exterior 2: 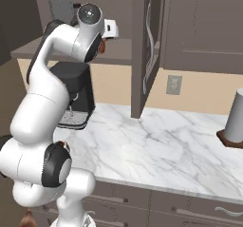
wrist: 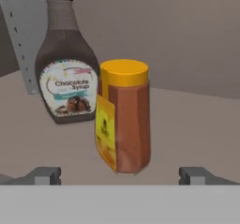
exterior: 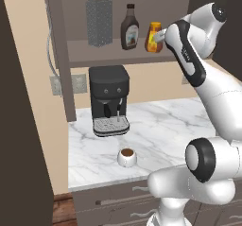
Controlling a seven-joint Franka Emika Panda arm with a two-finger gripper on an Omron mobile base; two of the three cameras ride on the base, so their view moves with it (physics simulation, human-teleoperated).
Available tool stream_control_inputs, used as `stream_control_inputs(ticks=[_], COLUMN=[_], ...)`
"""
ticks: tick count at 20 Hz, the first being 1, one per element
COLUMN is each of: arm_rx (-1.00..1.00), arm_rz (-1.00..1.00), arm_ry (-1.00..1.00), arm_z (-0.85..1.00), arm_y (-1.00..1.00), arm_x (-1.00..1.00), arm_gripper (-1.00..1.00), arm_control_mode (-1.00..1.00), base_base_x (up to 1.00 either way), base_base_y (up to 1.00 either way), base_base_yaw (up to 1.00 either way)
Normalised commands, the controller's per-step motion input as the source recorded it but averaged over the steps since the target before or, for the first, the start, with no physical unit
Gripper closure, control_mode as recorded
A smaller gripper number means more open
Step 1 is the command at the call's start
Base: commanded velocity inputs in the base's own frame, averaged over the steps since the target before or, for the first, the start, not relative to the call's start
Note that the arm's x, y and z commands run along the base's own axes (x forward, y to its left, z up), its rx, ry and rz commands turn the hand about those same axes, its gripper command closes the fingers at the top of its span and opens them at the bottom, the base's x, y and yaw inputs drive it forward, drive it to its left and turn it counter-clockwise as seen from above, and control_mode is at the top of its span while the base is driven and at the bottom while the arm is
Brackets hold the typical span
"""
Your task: Pick the syrup bottle and honey bottle from the cabinet and place them next to the mug.
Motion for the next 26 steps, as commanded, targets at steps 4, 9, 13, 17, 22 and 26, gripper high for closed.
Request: stream_control_inputs(ticks=[4, 9, 13, 17, 22, 26], arm_rx=[0.0, 0.0, 0.0, 0.0, 0.0, 0.0], arm_rz=[0.04, 0.04, 0.03, 0.03, 0.01, 0.0], arm_ry=[0.0, 0.0, 0.0, 0.0, 0.06, 0.17], arm_z=[0.0, -0.04, -0.03, 0.0, 0.0, 0.0], arm_y=[0.0, 0.0, 0.0, 0.0, 0.0, 0.0], arm_x=[0.0, 0.07, 0.25, 0.24, 0.14, 0.0], arm_gripper=[-1.0, -1.0, -1.0, -1.0, -1.0, -1.0], arm_control_mode=[-1.0, -1.0, -1.0, -1.0, -1.0, -1.0], base_base_x=[0.0, 0.0, 0.0, 0.0, 0.0, 0.0], base_base_y=[0.0, 0.0, 0.0, 0.0, 0.0, 0.0], base_base_yaw=[0.0, 0.0, 0.0, 0.0, 0.0, 0.0])
